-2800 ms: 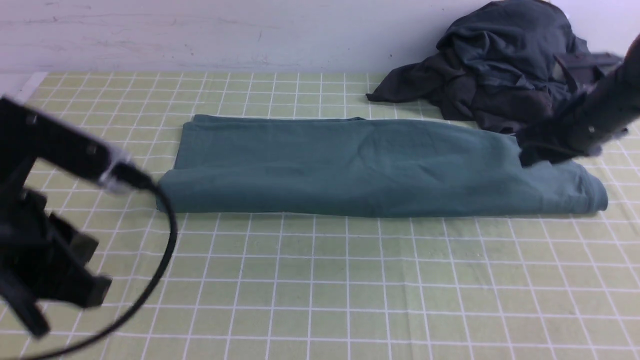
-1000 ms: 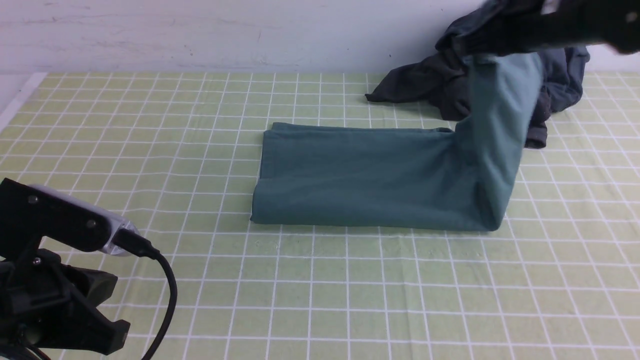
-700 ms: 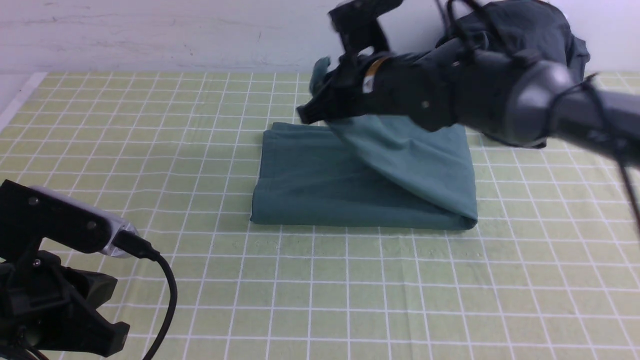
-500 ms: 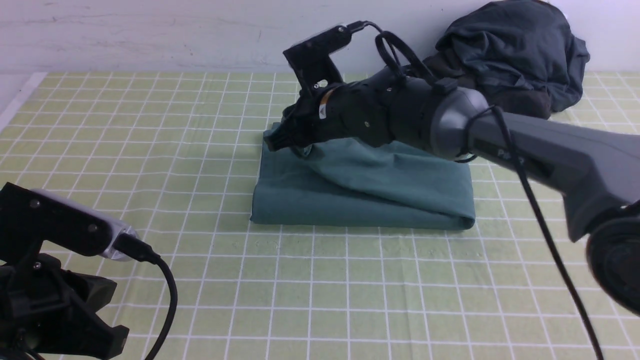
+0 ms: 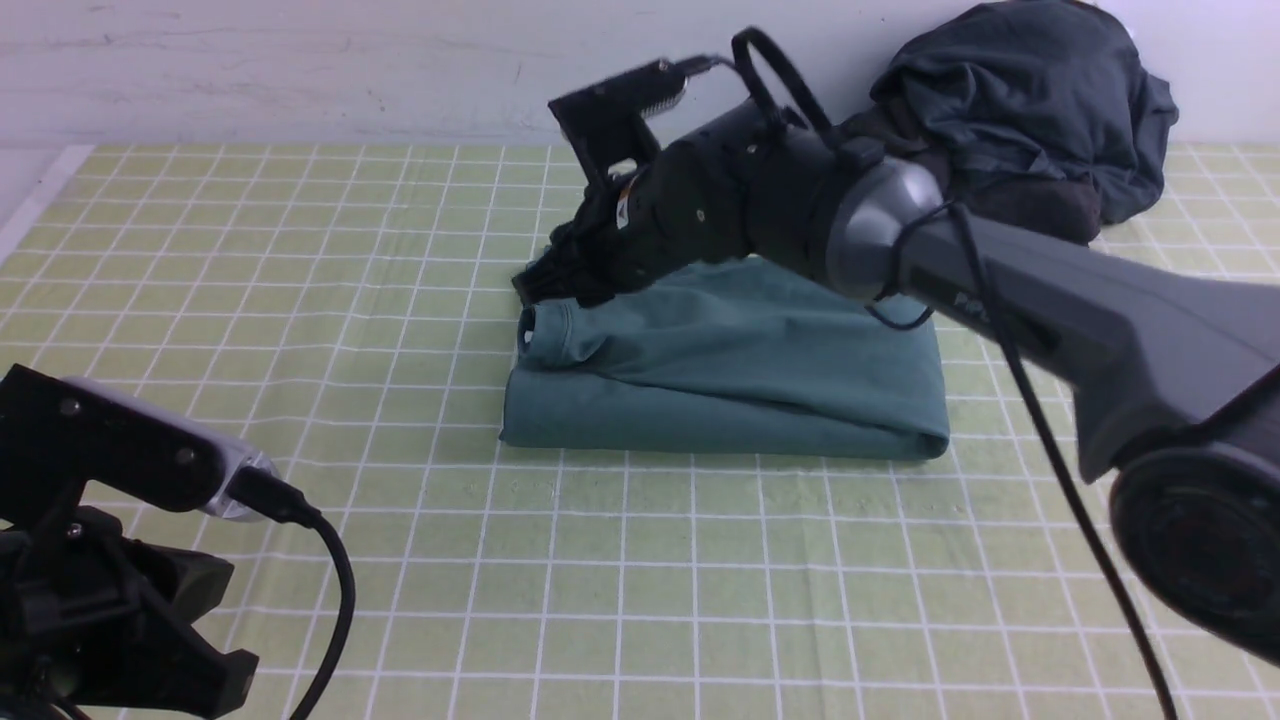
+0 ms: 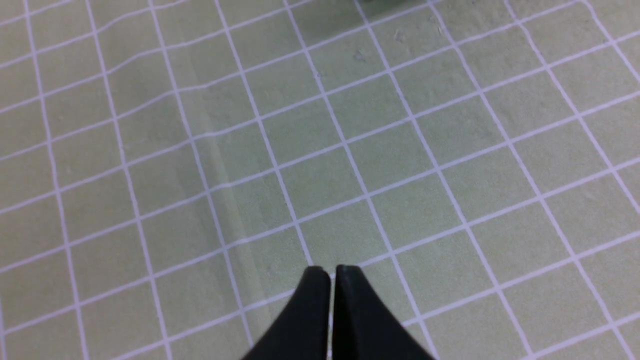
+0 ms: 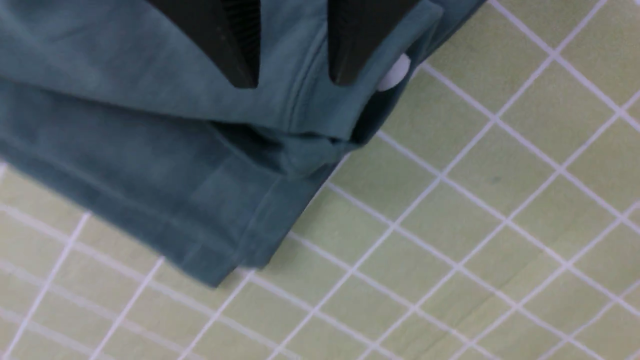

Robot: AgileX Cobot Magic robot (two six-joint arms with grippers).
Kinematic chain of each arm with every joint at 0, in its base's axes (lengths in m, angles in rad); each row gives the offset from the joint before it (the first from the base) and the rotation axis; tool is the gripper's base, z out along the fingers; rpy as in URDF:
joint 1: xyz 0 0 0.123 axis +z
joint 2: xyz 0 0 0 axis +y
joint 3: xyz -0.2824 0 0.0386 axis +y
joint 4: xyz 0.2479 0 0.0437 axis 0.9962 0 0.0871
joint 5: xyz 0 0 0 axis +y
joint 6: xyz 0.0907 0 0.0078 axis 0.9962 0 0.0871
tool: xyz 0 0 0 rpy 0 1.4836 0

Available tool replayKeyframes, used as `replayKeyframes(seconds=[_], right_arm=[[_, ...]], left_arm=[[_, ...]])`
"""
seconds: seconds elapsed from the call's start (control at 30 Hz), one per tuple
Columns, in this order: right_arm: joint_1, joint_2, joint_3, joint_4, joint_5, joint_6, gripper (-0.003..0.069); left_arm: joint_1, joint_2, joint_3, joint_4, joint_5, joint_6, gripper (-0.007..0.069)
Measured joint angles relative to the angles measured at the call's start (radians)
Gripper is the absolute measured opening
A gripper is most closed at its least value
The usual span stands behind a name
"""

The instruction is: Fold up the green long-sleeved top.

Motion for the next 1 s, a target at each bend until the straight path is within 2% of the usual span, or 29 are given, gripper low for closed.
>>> replayKeyframes(seconds=[0.03, 0.17, 0.37, 0.5, 0.67, 0.8, 1.0], right_arm=[[0.005, 0.032, 0.0, 0.035, -0.018, 0.0, 0.013], [0.027, 0.1, 0.001, 0.105, -0.048, 0.0, 0.0066], [0.031, 0.029, -0.017, 0.11, 0.02, -0.006, 0.0049], [0.03, -0.112, -0.106, 0.052, 0.176, -0.05, 0.0048], [0.03, -0.377, -0.234, -0.101, 0.429, -0.219, 0.0048], [0.03, -0.532, -0.24, -0.197, 0.575, -0.29, 0.0048], [0.021, -0.746, -0.077, -0.192, 0.572, -0.303, 0.0048]], left_arm=[[0.0, 0.0, 0.0, 0.0, -0.002, 0.0, 0.0], [0.0, 0.0, 0.0, 0.0, -0.013, 0.0, 0.0], [0.0, -0.016, 0.0, 0.007, -0.034, 0.0, 0.0], [0.0, -0.111, 0.0, 0.0, -0.052, 0.0, 0.0], [0.0, -0.3, 0.055, 0.002, -0.107, 0.03, 0.0], [0.0, -0.44, 0.144, 0.0, -0.177, 0.08, 0.0], [0.0, -0.601, 0.23, 0.007, -0.252, 0.086, 0.0]])
